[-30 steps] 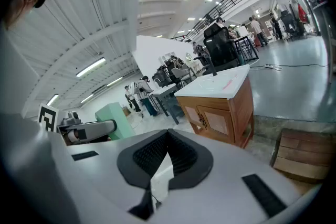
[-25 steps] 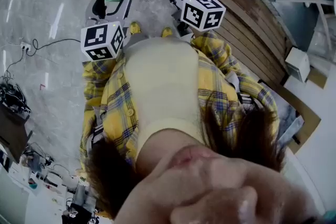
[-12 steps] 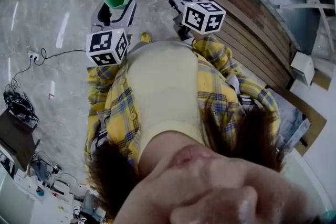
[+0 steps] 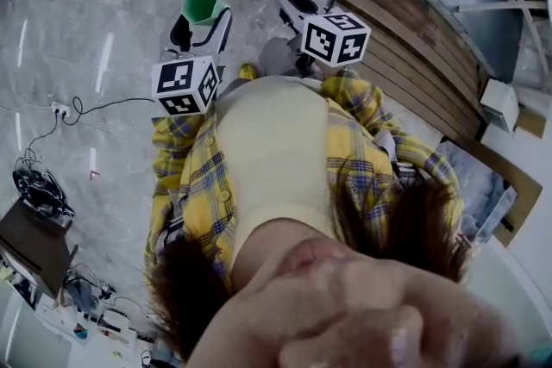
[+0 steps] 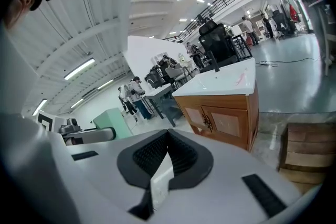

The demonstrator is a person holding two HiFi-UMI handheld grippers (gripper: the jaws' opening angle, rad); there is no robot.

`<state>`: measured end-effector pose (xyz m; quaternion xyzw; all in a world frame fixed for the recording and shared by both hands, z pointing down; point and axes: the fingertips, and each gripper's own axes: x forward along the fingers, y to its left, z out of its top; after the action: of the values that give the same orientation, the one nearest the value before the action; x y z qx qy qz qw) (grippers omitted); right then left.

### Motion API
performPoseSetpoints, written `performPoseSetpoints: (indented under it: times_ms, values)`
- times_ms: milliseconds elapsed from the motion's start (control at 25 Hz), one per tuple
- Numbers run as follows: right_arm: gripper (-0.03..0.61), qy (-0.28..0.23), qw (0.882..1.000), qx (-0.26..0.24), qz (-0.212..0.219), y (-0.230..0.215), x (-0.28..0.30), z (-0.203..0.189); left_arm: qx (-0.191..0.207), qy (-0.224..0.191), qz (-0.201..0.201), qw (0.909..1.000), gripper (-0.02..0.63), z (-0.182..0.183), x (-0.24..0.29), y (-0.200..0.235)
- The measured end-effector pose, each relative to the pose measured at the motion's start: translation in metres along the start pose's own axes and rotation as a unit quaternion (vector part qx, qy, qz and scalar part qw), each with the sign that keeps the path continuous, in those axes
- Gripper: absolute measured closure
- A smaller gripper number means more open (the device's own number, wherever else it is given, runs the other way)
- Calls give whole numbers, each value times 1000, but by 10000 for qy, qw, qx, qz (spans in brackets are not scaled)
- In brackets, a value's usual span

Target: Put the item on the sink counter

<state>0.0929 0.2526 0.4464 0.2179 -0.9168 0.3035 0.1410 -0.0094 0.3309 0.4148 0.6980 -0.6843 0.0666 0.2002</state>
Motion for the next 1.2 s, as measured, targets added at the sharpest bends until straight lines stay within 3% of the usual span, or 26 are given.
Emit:
performPoseSetpoints:
  times_ms: [200, 600, 1200]
  values:
    - [566, 16, 10000, 48, -36, -21, 23, 18, -8, 32, 32, 10000, 308, 9, 22, 10]
    - [565, 158, 9993, -16, 332, -59, 89, 78, -12, -8, 346, 9994, 308, 54, 96, 48]
    - [566, 145, 9987, -100, 475, -138, 117, 151, 25, 34, 246, 9997, 308, 103, 211, 36]
